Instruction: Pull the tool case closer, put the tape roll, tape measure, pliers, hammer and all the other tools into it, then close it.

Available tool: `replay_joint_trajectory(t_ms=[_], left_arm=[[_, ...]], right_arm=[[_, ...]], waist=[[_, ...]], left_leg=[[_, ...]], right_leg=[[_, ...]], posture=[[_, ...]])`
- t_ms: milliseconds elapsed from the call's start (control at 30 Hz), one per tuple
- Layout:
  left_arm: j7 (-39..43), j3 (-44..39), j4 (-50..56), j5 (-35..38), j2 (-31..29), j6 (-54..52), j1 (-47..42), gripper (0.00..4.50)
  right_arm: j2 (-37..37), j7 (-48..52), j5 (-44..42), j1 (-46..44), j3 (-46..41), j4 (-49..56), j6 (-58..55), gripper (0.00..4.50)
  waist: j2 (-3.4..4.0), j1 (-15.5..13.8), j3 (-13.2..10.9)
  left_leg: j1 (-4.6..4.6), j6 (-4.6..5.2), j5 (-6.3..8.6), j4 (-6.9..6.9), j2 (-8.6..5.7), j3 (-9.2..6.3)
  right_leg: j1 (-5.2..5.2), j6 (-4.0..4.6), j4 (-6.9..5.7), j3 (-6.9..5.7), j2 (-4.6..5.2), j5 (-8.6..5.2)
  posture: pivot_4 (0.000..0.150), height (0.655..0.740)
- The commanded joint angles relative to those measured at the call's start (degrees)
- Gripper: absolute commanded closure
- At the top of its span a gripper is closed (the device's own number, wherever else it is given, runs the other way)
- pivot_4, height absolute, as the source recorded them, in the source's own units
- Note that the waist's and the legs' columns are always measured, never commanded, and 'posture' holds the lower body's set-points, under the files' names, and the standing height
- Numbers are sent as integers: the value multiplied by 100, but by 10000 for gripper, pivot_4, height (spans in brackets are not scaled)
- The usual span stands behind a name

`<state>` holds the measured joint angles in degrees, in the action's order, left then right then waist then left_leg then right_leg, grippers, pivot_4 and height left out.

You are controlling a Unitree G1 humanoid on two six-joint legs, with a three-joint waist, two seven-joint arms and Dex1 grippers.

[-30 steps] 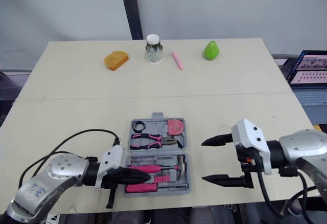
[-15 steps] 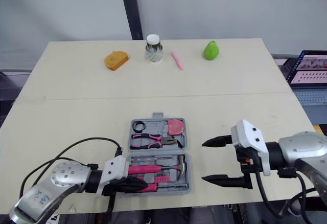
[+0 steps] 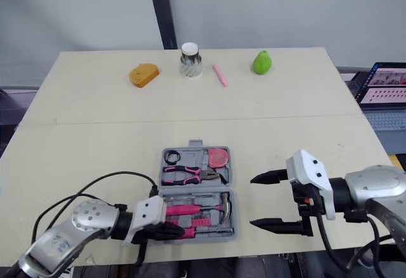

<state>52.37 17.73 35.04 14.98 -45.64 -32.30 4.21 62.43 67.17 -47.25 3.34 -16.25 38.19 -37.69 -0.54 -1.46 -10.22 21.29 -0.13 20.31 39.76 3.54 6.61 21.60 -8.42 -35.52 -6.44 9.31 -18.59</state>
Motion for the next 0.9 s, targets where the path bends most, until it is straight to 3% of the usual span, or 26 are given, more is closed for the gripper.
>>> replay_joint_trajectory(t_ms=[33, 200, 433, 667, 900], left_arm=[[-128, 96, 351, -180, -118, 134, 351, 44551], [-250, 7, 199, -436, -244, 840, 1130, 44551], [-242, -280, -239, -110, 240, 1640, 1575, 44551], [477, -638, -1966, 141, 328, 2266, 672, 44551], [670, -721, -2289, 165, 432, 2505, 466, 44551]], right_arm=[[0, -18, -135, 13, -212, 181, 5, 0], [2, -20, -137, 13, -219, 187, 7, 0], [2, -21, -144, 39, -241, 193, -2, 0], [-26, -29, -96, -7, -163, 146, 39, 0], [-49, -73, -66, -116, -88, 105, 61, 0]], waist=[[0, 0, 0], [0, 5, 0], [0, -5, 0], [11, 5, 7], [11, 10, 7]], left_leg=[[0, 0, 0, 0, 0, 0], [-1, 0, 3, 0, 3, 1], [-1, 5, 8, 4, 4, 3], [-2, 3, 7, 7, 6, 5], [-3, 6, 11, 6, 5, 12]], right_leg=[[0, 0, 0, 0, 0, 0], [1, 1, 17, 1, 0, -1], [1, 2, 21, 4, 3, -1], [4, 4, 11, -1, 1, -2], [4, 0, -1, 0, 2, 0]], posture=[[1500, 7400], [1500, 7400], [1500, 7400], [1500, 7400], [1500, 7400]])
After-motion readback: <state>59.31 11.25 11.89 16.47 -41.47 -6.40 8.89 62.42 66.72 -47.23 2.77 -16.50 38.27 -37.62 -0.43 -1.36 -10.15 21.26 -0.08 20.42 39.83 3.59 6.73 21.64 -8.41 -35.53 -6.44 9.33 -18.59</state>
